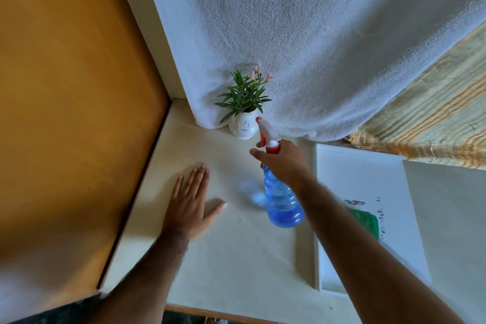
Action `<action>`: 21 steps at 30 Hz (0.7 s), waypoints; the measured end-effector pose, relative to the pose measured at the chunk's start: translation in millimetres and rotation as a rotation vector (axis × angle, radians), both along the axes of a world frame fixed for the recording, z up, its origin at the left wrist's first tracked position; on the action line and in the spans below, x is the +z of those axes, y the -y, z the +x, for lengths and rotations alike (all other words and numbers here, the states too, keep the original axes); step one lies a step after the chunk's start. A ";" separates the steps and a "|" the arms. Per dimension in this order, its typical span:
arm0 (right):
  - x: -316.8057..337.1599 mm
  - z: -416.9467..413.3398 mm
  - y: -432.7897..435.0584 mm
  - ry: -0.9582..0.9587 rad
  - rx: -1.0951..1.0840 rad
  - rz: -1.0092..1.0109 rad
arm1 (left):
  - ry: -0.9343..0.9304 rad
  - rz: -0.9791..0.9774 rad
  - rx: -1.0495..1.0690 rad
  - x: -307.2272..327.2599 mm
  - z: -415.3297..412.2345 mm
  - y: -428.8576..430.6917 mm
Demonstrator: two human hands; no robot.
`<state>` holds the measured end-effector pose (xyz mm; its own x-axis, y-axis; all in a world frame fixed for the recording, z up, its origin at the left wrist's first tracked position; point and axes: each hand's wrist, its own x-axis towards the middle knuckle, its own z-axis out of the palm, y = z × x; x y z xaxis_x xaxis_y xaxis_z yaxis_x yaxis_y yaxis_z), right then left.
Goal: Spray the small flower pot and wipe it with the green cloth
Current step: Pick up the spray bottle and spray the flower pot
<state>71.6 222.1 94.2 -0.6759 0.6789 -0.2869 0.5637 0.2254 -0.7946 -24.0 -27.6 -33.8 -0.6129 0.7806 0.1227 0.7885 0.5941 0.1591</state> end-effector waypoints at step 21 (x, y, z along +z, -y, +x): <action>-1.4 -19.3 7.0 0.186 -0.058 0.071 | 0.003 -0.021 0.023 6.1 2.6 -0.4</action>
<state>52.3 215.1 92.7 -0.5750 0.7380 -0.3532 0.7130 0.2402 -0.6587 -21.3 -27.1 -27.8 -0.6308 0.7689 0.1046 0.7743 0.6150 0.1492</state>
